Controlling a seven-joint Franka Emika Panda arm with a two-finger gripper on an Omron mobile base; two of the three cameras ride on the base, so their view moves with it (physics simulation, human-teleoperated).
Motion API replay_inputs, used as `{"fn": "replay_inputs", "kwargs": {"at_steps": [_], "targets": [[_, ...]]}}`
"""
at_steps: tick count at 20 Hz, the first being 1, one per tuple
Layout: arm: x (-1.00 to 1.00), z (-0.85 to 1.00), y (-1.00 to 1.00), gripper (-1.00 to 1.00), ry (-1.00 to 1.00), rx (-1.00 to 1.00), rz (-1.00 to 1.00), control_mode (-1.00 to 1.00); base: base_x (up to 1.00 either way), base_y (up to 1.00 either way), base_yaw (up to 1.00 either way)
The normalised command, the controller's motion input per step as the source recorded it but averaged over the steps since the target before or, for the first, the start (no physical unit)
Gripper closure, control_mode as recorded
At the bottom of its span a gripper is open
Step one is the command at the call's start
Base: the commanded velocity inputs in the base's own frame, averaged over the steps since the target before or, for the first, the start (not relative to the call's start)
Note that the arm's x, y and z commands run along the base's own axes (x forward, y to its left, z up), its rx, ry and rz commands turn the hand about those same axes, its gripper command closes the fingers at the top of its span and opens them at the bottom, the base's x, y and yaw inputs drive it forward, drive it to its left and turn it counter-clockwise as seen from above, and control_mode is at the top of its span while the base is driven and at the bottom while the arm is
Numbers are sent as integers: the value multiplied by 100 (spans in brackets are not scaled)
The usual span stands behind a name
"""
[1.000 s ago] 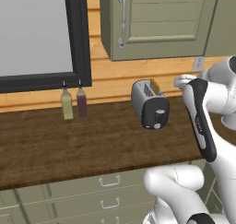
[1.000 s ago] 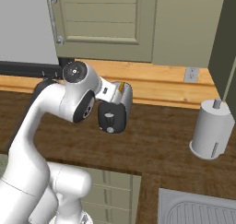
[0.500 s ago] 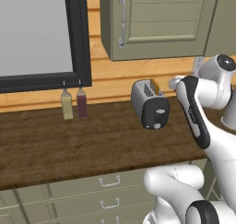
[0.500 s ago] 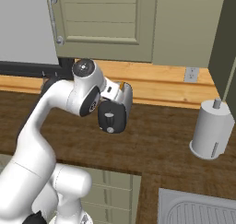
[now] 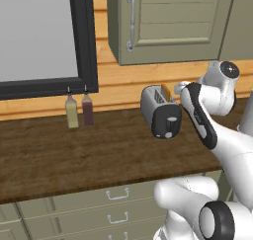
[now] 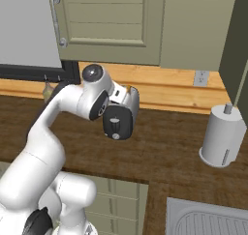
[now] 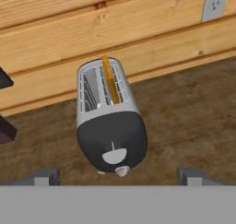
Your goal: Start the toaster. Once the lever pops up, take the bread to the plate on the dining counter.
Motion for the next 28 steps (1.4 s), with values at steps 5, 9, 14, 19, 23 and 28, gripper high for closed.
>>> {"fn": "replay_inputs", "kwargs": {"at_steps": [5,9,14,19,23,28], "targets": [[35,-11,3,-100,0,0,3,-100,0,0,0],[16,-37,5,-100,0,0,5,-100,0,0,0],[19,-32,1,-100,-3,0,5,-100,0,0,0],[40,-7,0,-100,0,0,1,-100,0,0,0],[44,-8,0,-100,0,1,0,-100,0,0,0],[37,-18,0,-100,0,2,1,-100,0,0,0]]}}
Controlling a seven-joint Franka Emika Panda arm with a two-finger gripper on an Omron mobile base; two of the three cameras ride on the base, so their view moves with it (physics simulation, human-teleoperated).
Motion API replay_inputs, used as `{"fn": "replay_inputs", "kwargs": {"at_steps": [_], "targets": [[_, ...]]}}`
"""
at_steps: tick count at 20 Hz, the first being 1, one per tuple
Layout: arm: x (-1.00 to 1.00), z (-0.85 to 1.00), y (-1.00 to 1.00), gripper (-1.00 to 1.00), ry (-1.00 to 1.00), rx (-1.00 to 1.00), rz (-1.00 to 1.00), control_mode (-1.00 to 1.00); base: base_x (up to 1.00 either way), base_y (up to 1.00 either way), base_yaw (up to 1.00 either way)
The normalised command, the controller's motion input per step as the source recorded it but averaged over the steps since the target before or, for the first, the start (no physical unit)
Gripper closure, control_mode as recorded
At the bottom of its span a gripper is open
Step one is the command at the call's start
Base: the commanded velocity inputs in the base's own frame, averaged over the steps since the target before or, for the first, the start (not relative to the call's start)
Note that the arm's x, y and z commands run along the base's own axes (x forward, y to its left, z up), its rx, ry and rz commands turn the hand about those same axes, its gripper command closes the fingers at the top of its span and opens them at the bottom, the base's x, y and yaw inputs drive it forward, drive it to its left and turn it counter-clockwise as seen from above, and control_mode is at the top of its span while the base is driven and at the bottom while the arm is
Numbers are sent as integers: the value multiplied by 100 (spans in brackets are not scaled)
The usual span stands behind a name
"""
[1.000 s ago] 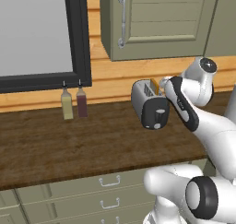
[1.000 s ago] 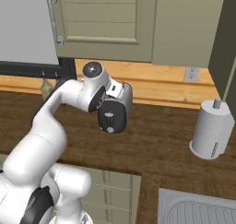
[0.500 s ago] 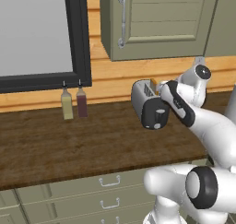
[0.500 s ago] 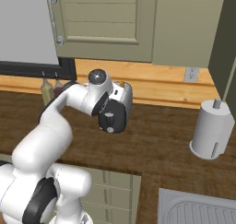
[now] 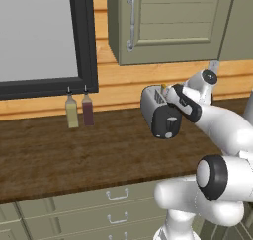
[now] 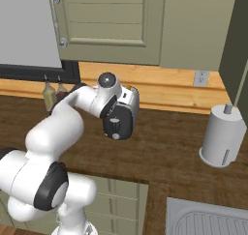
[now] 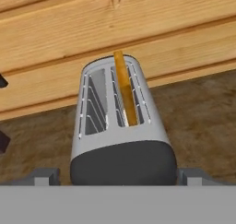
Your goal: Start the toaster. Once the lever pops up, take the bread to the plate on the dining counter.
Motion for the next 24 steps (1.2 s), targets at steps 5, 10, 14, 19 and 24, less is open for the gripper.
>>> {"fn": "replay_inputs", "kwargs": {"at_steps": [5,10,14,19,24], "targets": [[29,-28,0,-100,0,3,1,-100,0,0,0],[34,-21,-4,-100,0,1,0,-100,0,0,0],[32,-18,-7,-100,0,0,0,-100,0,0,0],[25,-15,-10,-100,0,0,0,-100,0,0,0],[18,-10,-10,-100,0,0,0,-100,0,0,0]]}}
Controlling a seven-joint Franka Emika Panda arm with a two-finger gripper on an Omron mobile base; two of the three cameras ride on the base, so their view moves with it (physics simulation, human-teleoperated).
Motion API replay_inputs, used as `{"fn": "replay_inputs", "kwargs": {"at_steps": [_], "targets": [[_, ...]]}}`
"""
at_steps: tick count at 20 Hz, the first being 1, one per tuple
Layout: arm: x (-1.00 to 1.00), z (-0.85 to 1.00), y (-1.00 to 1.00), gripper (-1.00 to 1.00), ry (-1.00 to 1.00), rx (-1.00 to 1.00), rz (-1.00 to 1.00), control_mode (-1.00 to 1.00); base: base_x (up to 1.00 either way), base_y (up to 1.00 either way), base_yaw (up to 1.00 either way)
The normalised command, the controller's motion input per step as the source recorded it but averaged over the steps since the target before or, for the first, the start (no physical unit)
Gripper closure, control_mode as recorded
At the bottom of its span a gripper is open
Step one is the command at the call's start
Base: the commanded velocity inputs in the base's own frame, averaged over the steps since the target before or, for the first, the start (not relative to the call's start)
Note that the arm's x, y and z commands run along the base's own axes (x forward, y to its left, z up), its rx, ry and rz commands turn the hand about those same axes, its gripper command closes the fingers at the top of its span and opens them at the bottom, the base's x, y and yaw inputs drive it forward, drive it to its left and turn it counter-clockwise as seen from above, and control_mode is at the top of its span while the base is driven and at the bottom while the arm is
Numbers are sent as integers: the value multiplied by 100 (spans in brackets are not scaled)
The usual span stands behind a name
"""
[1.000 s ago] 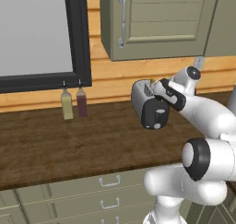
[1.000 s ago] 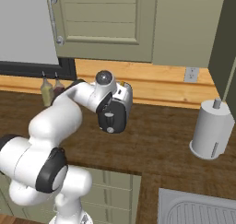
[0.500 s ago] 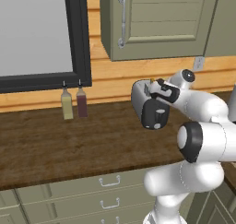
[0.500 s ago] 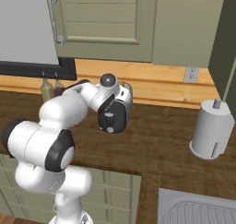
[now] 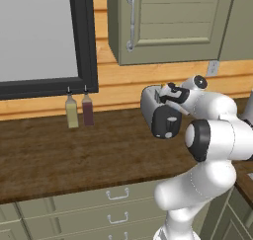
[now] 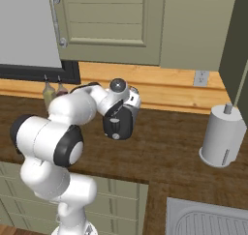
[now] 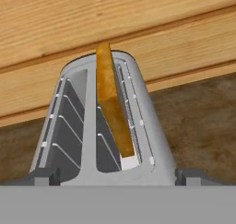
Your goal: Start the toaster. Once the lever pops up, take the bread to the plate on the dining counter.
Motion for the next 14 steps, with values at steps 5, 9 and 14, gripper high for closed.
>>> {"fn": "replay_inputs", "kwargs": {"at_steps": [5,9,14], "targets": [[25,-3,-2,-100,0,0,0,-100,0,0,0],[24,-12,0,-100,0,0,0,-100,0,0,0],[22,-21,0,-100,0,0,0,-100,0,0,0]]}}
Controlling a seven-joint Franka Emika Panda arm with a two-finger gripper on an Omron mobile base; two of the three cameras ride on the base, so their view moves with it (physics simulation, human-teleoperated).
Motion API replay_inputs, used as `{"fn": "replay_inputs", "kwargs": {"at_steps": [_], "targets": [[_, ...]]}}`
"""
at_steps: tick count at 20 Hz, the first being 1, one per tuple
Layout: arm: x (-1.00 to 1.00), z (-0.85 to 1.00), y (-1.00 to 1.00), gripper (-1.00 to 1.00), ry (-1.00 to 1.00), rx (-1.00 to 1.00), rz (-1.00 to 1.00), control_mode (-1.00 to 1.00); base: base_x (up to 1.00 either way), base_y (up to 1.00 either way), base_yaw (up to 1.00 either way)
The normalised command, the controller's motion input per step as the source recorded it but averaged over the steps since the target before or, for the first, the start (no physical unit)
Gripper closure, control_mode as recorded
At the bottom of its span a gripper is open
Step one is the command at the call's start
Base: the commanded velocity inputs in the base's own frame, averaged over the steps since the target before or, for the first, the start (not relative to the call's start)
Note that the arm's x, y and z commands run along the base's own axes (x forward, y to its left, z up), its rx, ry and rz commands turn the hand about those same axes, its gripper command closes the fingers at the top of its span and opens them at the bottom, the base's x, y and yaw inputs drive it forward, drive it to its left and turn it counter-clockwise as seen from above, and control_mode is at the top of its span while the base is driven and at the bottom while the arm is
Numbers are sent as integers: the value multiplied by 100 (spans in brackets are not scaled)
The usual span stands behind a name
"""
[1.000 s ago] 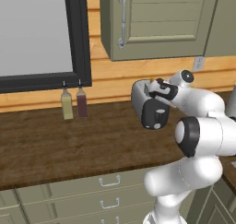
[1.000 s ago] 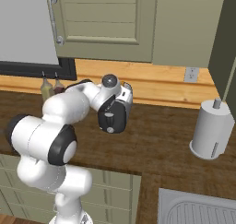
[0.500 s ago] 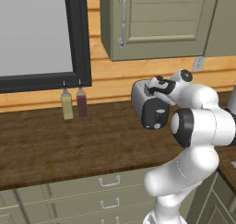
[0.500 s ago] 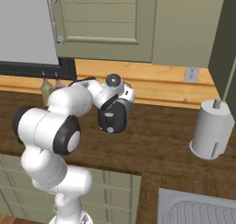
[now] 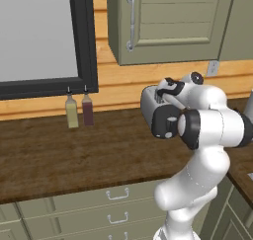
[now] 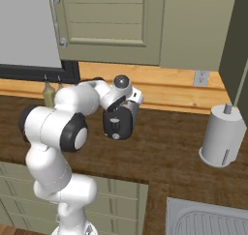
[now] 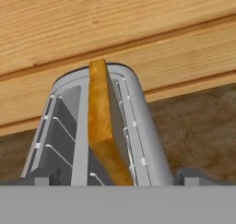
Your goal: Start the toaster. Once the lever pops up, take the bread to the plate on the dining counter.
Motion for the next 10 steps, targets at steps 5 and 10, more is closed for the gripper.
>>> {"fn": "replay_inputs", "kwargs": {"at_steps": [5,10], "targets": [[20,-26,0,-100,0,0,0,-100,0,0,0],[12,-42,3,-100,0,0,1,-100,0,0,0]]}}
